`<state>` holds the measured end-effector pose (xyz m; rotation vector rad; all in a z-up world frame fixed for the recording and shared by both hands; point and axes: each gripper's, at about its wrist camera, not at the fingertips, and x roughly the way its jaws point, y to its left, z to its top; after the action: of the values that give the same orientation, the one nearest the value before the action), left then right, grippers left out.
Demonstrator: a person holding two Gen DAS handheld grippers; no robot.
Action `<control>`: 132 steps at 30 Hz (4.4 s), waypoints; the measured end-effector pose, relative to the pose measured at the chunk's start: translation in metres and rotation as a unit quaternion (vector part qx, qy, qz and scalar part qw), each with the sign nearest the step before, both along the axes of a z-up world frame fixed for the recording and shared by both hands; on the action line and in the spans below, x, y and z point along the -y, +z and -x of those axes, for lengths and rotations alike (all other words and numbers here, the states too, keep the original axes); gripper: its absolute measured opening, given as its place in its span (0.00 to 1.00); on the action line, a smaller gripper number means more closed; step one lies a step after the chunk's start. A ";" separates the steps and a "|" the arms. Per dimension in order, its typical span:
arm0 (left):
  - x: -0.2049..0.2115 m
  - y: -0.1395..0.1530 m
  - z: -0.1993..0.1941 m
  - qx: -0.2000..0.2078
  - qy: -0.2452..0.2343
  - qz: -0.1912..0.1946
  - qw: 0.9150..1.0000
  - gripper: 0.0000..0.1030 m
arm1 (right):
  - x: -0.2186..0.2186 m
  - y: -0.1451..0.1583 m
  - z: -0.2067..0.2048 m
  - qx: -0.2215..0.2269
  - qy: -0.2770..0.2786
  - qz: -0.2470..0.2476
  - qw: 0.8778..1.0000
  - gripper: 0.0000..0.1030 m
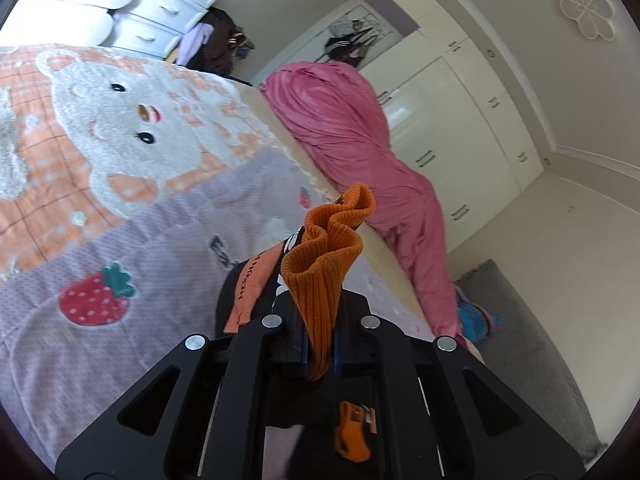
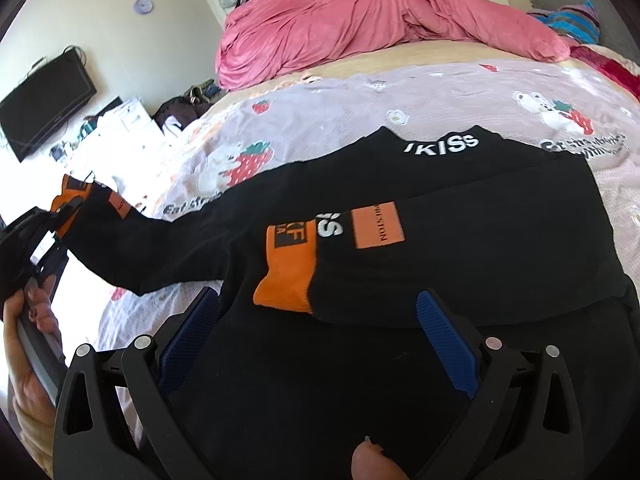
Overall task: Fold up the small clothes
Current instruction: 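Lift the sleeve by its cuff with the left gripper across the shirt, then lower the cuff onto the shirt and open the left gripper, then grasp the folded orange cuff with the right gripper and lift it, then lay the orange cuff flat on the shirt body and open the right gripper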
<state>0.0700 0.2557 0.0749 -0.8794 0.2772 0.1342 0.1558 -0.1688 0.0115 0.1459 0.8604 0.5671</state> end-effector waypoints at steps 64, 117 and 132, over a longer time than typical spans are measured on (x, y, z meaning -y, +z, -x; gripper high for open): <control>0.163 -0.034 -0.072 -0.138 -0.226 -0.175 0.948 0.91 | 0.065 -0.027 -0.008 -0.110 -0.044 -0.029 0.993 0.96; 0.146 -0.033 -0.087 -0.156 -0.195 -0.178 0.952 0.91 | 0.104 0.033 -0.035 0.123 -0.077 0.050 0.988 0.12; 0.170 -0.042 -0.134 -0.168 -0.246 -0.196 0.934 0.65 | 0.129 0.026 -0.047 0.100 -0.107 0.037 0.988 0.12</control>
<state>0.2037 0.0858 0.0331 -0.3655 0.7552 -0.1270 0.2033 -0.2977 0.0371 0.1096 0.6590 0.3411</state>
